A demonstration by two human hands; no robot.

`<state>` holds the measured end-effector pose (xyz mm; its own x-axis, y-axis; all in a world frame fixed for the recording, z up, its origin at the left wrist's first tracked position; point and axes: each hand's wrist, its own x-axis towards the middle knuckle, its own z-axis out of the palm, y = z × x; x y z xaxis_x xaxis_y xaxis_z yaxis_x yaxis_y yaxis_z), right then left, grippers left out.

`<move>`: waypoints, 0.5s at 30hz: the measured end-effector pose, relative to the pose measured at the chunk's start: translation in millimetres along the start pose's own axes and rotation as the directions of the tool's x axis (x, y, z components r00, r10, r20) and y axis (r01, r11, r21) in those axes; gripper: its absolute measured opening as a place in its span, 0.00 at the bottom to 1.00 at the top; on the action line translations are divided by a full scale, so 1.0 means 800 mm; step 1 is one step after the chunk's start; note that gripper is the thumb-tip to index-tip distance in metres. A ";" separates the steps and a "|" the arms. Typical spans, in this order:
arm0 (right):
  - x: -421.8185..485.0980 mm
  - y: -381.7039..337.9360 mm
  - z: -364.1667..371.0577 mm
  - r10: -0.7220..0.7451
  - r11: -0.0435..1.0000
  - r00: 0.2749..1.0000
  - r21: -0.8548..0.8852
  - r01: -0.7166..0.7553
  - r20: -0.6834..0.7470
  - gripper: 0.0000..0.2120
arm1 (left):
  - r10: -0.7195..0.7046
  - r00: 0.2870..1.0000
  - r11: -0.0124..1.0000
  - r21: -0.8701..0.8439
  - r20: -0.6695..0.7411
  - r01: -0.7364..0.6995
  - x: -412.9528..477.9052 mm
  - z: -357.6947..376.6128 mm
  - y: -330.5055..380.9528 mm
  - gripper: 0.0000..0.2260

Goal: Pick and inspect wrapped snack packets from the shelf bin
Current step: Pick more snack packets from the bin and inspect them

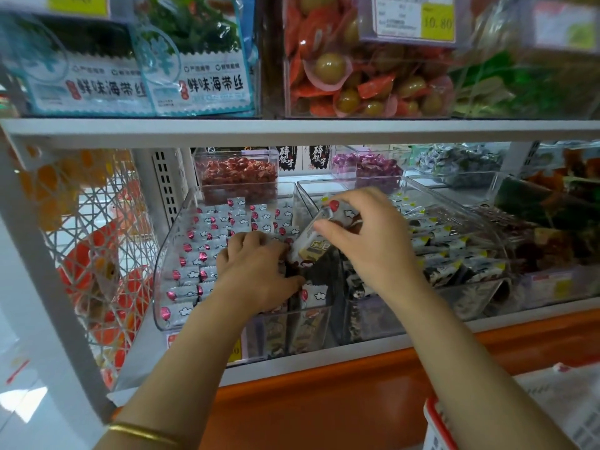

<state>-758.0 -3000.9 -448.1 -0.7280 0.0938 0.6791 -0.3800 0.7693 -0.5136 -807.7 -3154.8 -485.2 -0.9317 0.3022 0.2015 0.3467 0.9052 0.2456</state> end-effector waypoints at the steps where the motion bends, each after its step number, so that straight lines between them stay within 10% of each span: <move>1: 0.002 0.000 0.003 -0.013 1.000 1.000 -0.019 0.013 0.023 0.20 | 0.000 1.000 1.000 0.005 0.001 0.000 0.000 0.000 0.000 0.26; 15: 0.010 0.007 0.032 -0.013 0.883 0.928 -0.431 0.186 0.373 0.16 | 0.031 0.999 0.993 -0.111 -0.009 -0.032 -0.013 -0.015 -0.010 0.28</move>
<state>-780.7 -3012.0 -459.4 -0.8832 -0.1593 0.4411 -0.2251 0.9691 -0.1007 -799.3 -3168.7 -478.0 -0.9196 0.3274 0.2172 0.3859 0.8566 0.3426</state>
